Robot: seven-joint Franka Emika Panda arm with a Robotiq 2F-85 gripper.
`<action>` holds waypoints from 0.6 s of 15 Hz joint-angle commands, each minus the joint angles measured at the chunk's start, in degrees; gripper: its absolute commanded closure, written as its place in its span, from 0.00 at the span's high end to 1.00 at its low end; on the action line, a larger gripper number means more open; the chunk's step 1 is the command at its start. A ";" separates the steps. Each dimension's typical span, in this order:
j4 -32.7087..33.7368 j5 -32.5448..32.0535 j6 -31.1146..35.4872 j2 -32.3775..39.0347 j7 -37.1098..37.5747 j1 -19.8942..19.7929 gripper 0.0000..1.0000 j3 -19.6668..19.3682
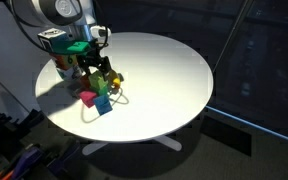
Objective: Slide the blue block backwards, pick up the light green block and put it on top of the darker green block
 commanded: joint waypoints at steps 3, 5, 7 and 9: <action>-0.27 0.99 -3.85 -3.14 0.35 -0.89 1.00 0.96; -0.59 0.85 -4.60 -4.33 0.65 -0.82 1.00 0.88; -0.77 1.19 -5.66 -5.58 0.84 -0.95 1.00 1.00; -0.91 2.23 -6.56 -6.87 0.57 -1.37 1.00 1.34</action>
